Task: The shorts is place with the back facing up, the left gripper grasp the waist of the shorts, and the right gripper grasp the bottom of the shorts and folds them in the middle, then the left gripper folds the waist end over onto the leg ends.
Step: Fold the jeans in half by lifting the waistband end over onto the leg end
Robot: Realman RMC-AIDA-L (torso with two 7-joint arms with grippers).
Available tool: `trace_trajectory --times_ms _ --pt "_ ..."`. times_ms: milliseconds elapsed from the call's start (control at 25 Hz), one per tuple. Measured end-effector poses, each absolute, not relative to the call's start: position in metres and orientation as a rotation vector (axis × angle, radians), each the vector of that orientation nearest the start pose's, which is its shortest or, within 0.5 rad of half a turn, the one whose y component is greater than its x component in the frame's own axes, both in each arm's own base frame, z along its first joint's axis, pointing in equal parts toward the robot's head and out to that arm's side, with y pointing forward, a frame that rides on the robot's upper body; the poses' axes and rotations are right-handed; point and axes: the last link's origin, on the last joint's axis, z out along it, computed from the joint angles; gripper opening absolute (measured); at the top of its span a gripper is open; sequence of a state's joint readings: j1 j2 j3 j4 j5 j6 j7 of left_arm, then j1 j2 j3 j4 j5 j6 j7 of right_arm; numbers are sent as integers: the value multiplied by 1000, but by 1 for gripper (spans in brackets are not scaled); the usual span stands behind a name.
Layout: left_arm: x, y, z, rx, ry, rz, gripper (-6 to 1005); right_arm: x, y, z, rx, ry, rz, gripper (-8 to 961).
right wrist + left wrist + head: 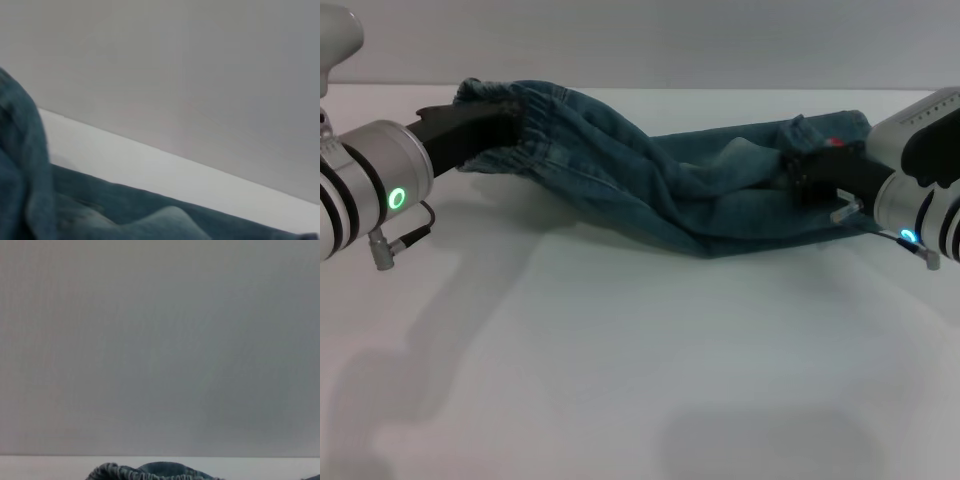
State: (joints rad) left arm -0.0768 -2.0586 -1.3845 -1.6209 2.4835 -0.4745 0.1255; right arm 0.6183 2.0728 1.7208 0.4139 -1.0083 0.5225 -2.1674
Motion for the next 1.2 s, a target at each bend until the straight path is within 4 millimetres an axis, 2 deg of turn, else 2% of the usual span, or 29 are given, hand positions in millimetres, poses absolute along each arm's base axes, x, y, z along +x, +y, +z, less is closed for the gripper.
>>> trace_trajectory --times_ms 200,480,720,920,1200 --pt "-176 337 16 -1949 -996 -567 32 279 410 -52 -2161 635 321 29" --pt "-170 335 20 -1951 -978 -584 31 276 385 -67 -2243 680 453 33" --pt "-169 336 20 -1951 -974 -589 31 270 378 -75 -2288 716 493 36" --pt "-168 336 20 -1951 -971 -593 31 264 388 -74 -2281 694 467 39" --pt "-169 335 19 -1952 -976 -590 31 251 426 -53 -2178 589 377 42"
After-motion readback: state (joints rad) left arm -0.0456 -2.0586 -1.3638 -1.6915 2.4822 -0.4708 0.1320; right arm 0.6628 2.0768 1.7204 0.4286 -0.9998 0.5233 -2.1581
